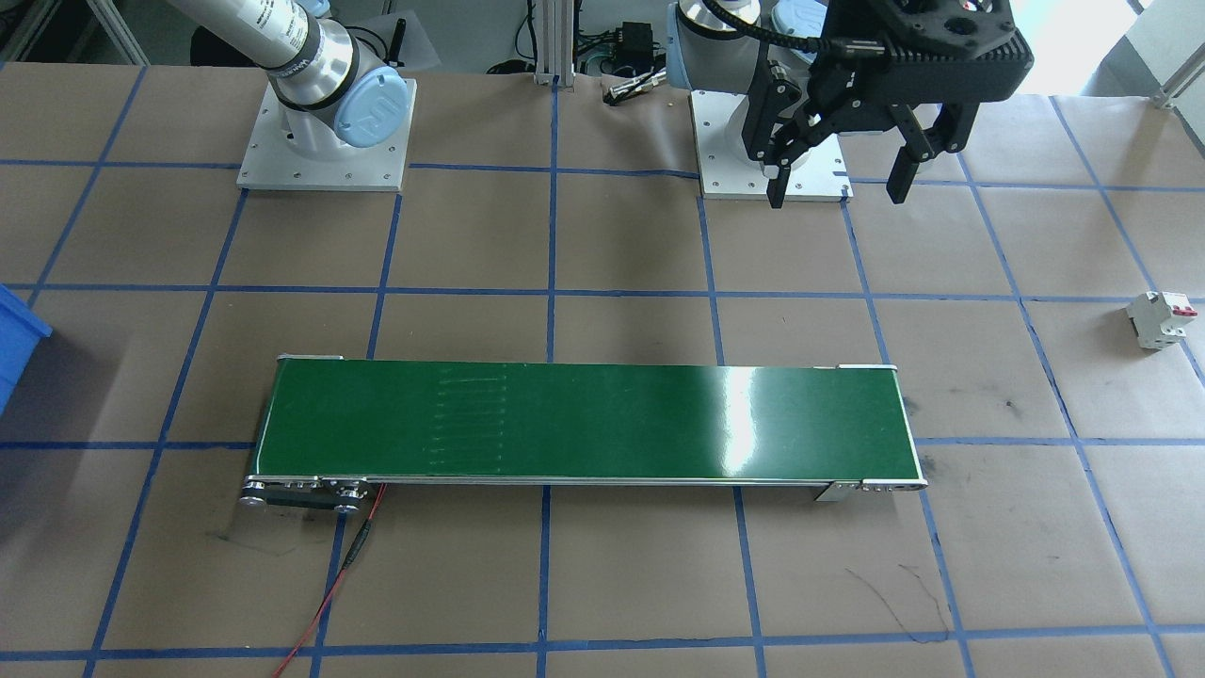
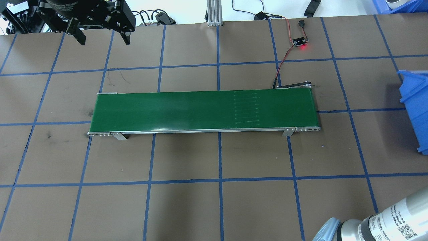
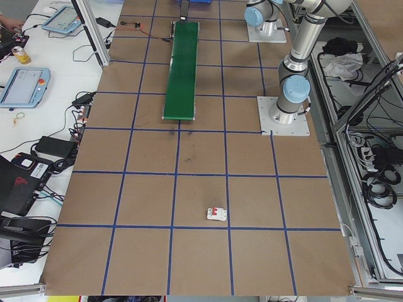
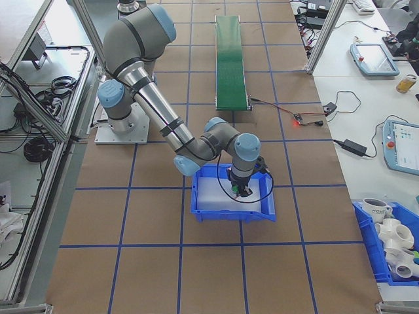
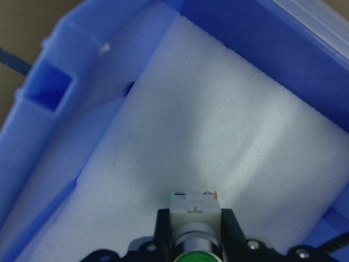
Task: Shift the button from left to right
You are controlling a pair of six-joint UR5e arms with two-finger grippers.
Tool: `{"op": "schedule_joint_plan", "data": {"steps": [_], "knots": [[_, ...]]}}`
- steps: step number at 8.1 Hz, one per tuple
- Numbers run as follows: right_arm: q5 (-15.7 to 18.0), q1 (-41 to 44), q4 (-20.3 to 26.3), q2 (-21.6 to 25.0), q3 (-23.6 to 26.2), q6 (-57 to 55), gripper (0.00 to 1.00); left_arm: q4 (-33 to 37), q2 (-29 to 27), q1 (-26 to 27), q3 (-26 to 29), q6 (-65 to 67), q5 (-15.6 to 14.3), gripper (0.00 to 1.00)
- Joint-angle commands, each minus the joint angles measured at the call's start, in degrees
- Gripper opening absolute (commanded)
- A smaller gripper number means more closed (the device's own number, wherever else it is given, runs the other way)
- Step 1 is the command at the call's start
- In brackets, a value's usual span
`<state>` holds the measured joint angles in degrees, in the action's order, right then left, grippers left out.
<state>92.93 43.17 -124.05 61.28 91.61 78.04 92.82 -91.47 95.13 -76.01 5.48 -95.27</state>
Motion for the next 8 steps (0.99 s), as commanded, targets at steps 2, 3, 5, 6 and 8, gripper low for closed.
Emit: {"op": "schedule_joint_plan", "data": {"steps": [2, 3, 5, 6, 8], "knots": [[0.2, 0.0, 0.5, 2.5, 0.2, 0.4, 1.0, 0.1, 0.9, 0.1, -3.2, -0.4, 0.0, 1.0], [-0.4, 0.0, 2.8, 6.8, 0.2, -0.2, 1.0, 0.0, -0.7, 0.1, -3.3, 0.2, 0.1, 1.0], [-0.6, 0.0, 17.0, 16.7, 0.4, -5.4, 1.0, -2.2, -1.9, -0.2, -4.3, -0.5, -0.4, 1.0], [-0.8, 0.9, 23.0, 22.1, 0.5, -12.1, 1.0, -4.1, -1.0, -0.1, -4.6, -0.9, -0.3, 1.0], [-0.5, 9.1, 29.4, 27.7, 0.4, -25.8, 1.0, -3.6, 0.7, 0.1, -4.6, -1.0, 0.1, 1.0]]}}
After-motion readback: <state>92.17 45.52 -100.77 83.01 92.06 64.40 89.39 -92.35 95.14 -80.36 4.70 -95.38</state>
